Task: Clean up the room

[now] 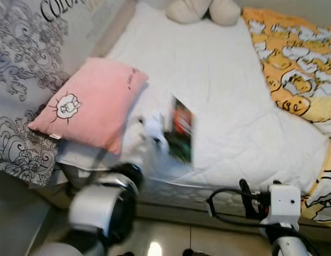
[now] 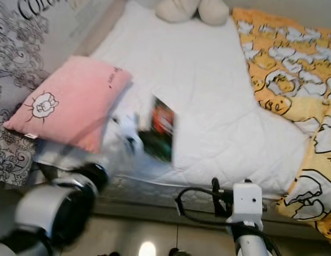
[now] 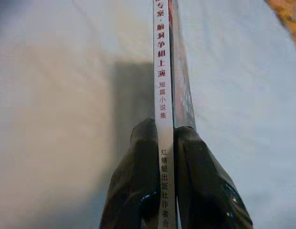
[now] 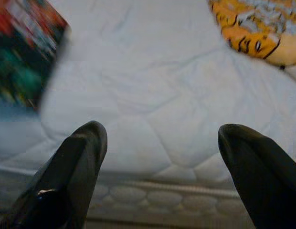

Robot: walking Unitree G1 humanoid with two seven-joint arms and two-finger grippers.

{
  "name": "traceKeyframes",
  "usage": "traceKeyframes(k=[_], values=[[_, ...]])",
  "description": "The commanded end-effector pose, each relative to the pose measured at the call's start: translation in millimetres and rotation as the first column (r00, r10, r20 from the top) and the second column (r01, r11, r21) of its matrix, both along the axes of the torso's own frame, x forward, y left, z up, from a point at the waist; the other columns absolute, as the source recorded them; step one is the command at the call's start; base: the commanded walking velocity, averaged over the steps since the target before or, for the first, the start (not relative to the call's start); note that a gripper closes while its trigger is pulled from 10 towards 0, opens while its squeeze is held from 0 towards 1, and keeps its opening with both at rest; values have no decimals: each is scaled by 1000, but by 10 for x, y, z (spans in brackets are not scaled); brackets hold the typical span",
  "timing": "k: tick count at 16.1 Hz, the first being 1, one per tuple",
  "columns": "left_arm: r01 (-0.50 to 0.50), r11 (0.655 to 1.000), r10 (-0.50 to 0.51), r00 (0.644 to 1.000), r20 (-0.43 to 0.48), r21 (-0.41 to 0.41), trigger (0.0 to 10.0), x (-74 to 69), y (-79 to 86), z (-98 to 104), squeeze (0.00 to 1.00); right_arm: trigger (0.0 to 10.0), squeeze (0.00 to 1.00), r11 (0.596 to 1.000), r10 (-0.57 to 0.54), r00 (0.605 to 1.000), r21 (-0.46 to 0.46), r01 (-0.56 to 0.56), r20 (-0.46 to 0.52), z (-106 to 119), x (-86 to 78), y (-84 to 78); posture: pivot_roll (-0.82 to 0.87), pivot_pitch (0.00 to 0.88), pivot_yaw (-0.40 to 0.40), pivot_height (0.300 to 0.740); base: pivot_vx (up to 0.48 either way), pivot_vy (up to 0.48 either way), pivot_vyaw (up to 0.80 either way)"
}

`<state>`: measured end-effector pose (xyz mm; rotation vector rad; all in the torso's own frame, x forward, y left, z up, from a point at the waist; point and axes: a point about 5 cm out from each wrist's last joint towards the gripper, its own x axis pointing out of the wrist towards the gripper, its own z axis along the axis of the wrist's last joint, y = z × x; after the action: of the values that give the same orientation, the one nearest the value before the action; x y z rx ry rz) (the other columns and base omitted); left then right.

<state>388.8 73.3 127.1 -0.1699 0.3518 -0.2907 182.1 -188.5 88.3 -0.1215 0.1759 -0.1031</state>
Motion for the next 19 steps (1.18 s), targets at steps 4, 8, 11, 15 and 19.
traceKeyframes(k=[4,8,11,15,19], values=[[1,982,-16,997,78,188,10000,84,143,143,0,10000,0,1000,10,999,-11,-10,-36,9,-58,15,-221,242,-39,740,0,0,0],[20,921,-71,991,117,388,10000,112,251,183,0,10000,0,1000,15,999,-8,-16,-51,6,-68,28,-224,250,-37,740,0,0,0],[23,855,-120,981,155,518,10000,166,321,309,722,10000,0,999,-43,997,-5,43,-60,9,-85,-70,-226,252,-34,740,0,0,0],[-45,850,-64,980,187,524,10000,214,463,417,1000,10000,0,999,-32,997,-8,31,-67,7,-92,-53,-233,253,-32,740,0,0,0],[-121,819,-5,976,217,561,10000,237,642,471,1000,10000,0,1000,-25,997,-9,25,-72,-2,-73,-54,-226,245,-33,740,0,0,0]])
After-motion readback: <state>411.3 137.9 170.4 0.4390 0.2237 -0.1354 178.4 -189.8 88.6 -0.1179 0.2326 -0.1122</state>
